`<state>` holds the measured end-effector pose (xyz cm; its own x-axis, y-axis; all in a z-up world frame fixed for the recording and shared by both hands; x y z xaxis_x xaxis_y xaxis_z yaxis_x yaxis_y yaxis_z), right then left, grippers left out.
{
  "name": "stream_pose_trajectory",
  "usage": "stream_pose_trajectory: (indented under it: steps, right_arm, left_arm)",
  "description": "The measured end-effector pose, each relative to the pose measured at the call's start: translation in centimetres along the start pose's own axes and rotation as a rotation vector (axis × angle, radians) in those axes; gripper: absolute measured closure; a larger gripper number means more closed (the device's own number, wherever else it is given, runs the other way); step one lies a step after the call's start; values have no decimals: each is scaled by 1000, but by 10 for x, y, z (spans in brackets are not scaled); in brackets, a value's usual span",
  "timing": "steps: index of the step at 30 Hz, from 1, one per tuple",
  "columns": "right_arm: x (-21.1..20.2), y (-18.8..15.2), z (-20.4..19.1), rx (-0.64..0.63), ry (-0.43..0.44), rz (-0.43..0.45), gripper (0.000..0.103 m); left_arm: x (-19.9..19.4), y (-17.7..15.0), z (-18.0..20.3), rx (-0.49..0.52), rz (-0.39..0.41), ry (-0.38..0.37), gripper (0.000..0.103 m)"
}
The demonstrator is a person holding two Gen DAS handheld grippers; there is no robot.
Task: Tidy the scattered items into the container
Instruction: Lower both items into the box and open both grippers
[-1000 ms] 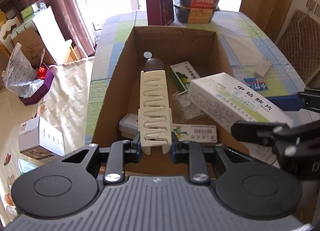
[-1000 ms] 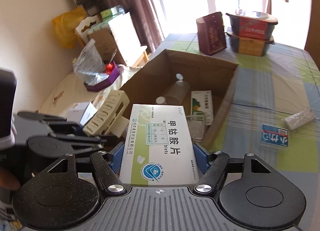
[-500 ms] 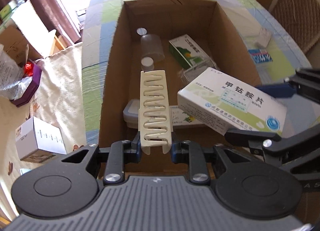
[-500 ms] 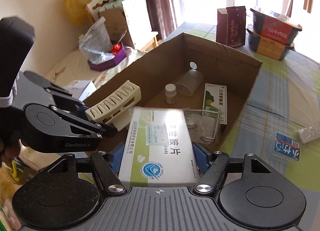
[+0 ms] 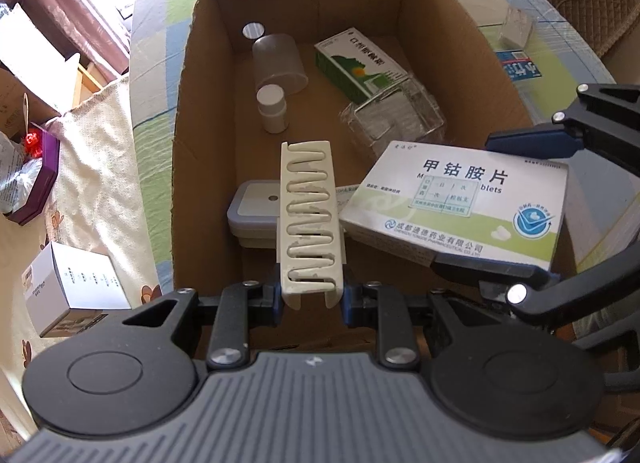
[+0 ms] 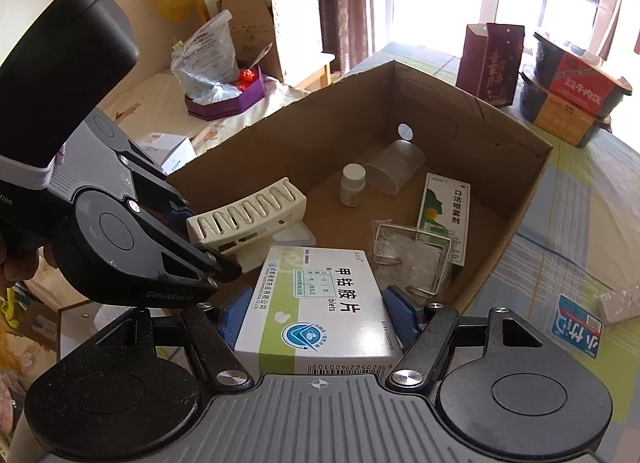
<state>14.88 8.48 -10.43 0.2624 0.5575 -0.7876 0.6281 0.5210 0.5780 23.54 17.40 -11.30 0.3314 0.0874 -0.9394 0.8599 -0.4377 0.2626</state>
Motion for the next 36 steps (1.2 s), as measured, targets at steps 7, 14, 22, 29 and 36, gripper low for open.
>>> stream_pose_trajectory:
  steps: [7, 14, 22, 29, 36]
  right_arm:
    - [14, -2, 1, -25, 6, -26, 30]
    - [22, -2, 1, -68, 42, -76, 21]
    - [18, -4, -2, -110, 26, -85, 11]
    - [15, -7, -3, -119, 7, -96, 11]
    - [10, -6, -6, -100, -1, -98, 11]
  left_arm:
    - [12, -2, -1, 11, -44, 3, 80]
    - [17, -1, 2, 31, -65, 4, 75]
    - [15, -1, 10, 61, -70, 20, 65]
    - [11, -1, 10, 71, -59, 70, 42]
    - [7, -2, 6, 60, -55, 80, 41]
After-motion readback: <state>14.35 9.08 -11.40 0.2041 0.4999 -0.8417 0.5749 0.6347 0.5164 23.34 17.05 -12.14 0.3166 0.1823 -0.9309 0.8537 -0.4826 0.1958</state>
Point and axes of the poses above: each gripper's, at about its wrist camera, not at the fingertips, and x roughly the way its jaws point, z to its right, y to its top, the point moved 3 cm from there along x, roughly the way its jaws point, and after that the axes turned 10 degrees about y, right-handed, at the moved point
